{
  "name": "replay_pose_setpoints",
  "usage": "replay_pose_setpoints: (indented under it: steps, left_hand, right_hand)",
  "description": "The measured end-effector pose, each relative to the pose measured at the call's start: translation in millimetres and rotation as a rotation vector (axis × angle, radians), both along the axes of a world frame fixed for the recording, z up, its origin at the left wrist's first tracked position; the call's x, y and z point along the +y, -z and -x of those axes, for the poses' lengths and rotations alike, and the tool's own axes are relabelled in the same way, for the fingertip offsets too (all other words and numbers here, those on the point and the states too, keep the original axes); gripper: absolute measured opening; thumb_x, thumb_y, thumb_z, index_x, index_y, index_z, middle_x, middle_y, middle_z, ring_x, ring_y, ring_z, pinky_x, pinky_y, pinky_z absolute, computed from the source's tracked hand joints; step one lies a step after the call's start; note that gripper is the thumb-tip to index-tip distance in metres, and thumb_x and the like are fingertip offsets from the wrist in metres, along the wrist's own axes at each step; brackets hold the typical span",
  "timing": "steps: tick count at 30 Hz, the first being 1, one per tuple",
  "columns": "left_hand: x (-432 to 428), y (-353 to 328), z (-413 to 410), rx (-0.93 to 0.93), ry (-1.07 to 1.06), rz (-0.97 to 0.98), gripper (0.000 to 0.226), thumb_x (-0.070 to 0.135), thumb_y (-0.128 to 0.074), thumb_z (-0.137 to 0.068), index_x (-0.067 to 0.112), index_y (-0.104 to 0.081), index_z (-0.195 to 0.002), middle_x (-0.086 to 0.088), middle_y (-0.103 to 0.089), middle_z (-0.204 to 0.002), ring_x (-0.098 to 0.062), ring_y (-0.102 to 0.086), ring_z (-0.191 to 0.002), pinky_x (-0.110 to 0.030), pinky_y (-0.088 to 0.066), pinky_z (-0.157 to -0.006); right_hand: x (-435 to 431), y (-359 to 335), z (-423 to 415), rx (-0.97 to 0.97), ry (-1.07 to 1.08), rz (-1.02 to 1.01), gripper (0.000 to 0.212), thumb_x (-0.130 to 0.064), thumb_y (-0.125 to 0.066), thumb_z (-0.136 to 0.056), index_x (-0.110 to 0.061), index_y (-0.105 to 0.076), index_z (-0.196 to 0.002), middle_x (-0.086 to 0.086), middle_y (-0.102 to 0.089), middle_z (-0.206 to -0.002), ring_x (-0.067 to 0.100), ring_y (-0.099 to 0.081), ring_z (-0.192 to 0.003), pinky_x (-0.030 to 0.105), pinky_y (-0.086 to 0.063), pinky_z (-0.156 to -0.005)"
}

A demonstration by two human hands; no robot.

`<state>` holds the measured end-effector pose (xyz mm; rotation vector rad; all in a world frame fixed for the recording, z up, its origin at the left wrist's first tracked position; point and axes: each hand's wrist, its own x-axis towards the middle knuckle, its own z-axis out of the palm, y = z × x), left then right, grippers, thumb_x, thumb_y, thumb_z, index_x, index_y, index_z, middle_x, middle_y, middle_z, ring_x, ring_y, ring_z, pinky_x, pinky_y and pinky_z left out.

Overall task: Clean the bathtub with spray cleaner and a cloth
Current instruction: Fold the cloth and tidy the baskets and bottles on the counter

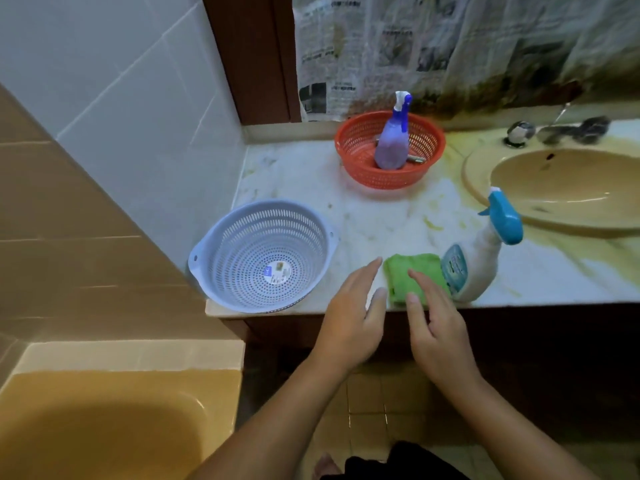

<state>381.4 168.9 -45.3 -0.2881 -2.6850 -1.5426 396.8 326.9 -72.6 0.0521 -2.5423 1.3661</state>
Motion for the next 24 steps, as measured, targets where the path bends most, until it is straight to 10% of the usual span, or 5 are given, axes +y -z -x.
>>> replay_pose_setpoints:
  steps: [7, 13, 18, 24]
  left_hand:
    - [52, 23, 48, -0.374, -0.114, 0.071, 0.06, 0.032, -0.049, -0.106, 0.025, -0.028, -0.162, -0.008, -0.042, -0.159, -0.02, -0.043, -0.145, -0.035, -0.033, -0.119]
    - [84, 36, 69, -0.578, -0.291, 0.051, 0.061, 0.042, -0.051, -0.103, 0.022, -0.028, -0.156, -0.009, -0.066, -0.128, -0.027, -0.063, -0.114, -0.034, -0.047, -0.092]
    - [102, 36, 72, -0.617, -0.45, -0.148, 0.079, 0.033, -0.074, -0.092, 0.016, -0.028, -0.154, 0.0, -0.056, -0.122, -0.02, -0.06, -0.11, -0.03, -0.051, -0.09]
    - [110, 28, 60, -0.388, -0.508, -0.138, 0.078, 0.024, -0.082, -0.083, 0.031, -0.035, -0.144, 0.001, -0.06, -0.101, -0.012, -0.064, -0.089, -0.025, -0.054, -0.078]
  right_hand:
    - [45, 20, 25, -0.248, -0.085, -0.136, 0.054, -0.026, -0.047, -0.109, -0.013, -0.034, -0.159, 0.003, -0.037, -0.163, 0.015, -0.026, -0.152, 0.022, -0.011, -0.121]
    - [67, 33, 34, -0.331, -0.212, -0.194, 0.057, -0.027, -0.044, -0.11, -0.011, -0.026, -0.162, 0.006, -0.023, -0.17, 0.016, -0.012, -0.158, 0.016, 0.004, -0.12]
    - [80, 32, 37, -0.316, -0.291, -0.139, 0.057, -0.021, -0.046, -0.109, -0.01, -0.026, -0.161, 0.006, -0.028, -0.167, 0.004, -0.014, -0.148, -0.001, 0.01, -0.109]
    - [94, 31, 33, -0.276, -0.419, -0.083, 0.058, -0.028, -0.049, -0.109, -0.023, -0.026, -0.162, -0.007, -0.027, -0.164, -0.002, -0.014, -0.149, 0.011, -0.001, -0.122]
